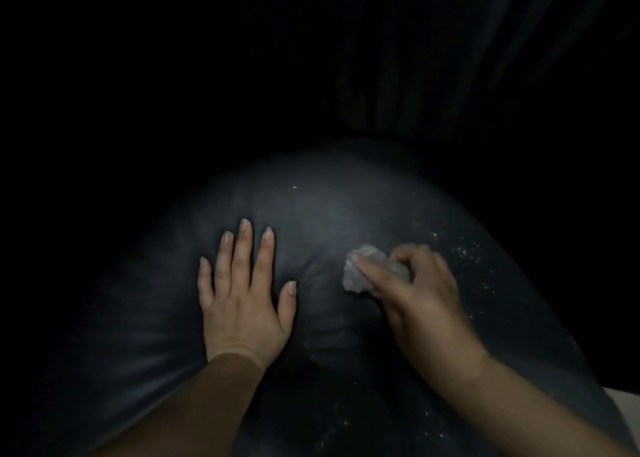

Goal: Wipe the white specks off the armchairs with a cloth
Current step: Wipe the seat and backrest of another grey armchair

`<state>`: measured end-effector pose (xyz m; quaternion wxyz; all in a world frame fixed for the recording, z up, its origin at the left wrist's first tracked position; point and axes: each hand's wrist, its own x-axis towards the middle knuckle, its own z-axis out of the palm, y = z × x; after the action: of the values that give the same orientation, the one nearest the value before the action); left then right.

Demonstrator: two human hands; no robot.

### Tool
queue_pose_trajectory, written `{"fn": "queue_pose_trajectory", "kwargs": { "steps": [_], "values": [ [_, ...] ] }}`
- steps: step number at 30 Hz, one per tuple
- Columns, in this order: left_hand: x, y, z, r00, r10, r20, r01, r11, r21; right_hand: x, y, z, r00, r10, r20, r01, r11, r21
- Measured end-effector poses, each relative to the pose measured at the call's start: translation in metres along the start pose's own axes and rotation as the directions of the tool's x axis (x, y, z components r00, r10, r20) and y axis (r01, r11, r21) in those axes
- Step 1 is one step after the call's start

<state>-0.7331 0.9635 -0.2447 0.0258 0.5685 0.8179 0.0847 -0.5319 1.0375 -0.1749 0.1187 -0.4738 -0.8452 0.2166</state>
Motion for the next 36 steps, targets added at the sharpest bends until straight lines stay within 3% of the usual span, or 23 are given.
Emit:
{"fn": "queue_pose_trajectory", "kwargs": {
  "steps": [5,8,10,16,19,23,28,33,36],
  "values": [
    [0.000,0.000,0.001,1.000,-0.001,0.014,0.001,1.000,-0.009,0.052,-0.002,0.007,0.964,0.223,-0.145,-0.220,0.975,0.036],
    [-0.002,0.000,-0.001,1.000,-0.001,0.027,0.002,1.000,-0.013,0.038,-0.024,0.019,0.988,0.147,-0.042,-0.140,0.980,0.144],
    [-0.002,0.000,-0.002,1.000,-0.001,0.029,0.001,1.000,-0.013,0.014,-0.020,0.015,0.999,0.033,-0.008,-0.033,0.998,0.045],
    [-0.002,-0.001,-0.001,1.000,-0.006,0.029,0.007,1.000,-0.024,0.095,-0.010,0.016,0.970,0.148,-0.191,-0.146,0.989,0.025],
    [-0.002,-0.001,-0.002,0.999,-0.003,0.032,0.004,1.000,-0.030,0.126,-0.034,0.028,0.980,0.147,-0.136,-0.137,0.987,0.081],
    [-0.002,-0.001,-0.002,1.000,0.000,0.023,0.001,0.999,-0.033,0.082,-0.025,0.023,0.994,0.013,-0.106,-0.004,0.997,0.081],
    [-0.001,-0.002,-0.001,1.000,-0.003,0.024,0.003,1.000,-0.026,0.127,-0.024,0.021,0.978,0.155,-0.143,-0.147,0.987,0.070],
    [-0.001,-0.002,-0.001,0.999,0.001,0.033,0.000,1.000,-0.027,0.123,-0.054,0.039,0.988,-0.095,0.119,0.086,0.993,0.076],
    [-0.002,-0.003,-0.002,0.999,-0.003,0.034,0.004,1.000,-0.026,0.069,-0.027,0.018,0.976,-0.200,0.089,0.193,0.978,0.084]
  ]
}}
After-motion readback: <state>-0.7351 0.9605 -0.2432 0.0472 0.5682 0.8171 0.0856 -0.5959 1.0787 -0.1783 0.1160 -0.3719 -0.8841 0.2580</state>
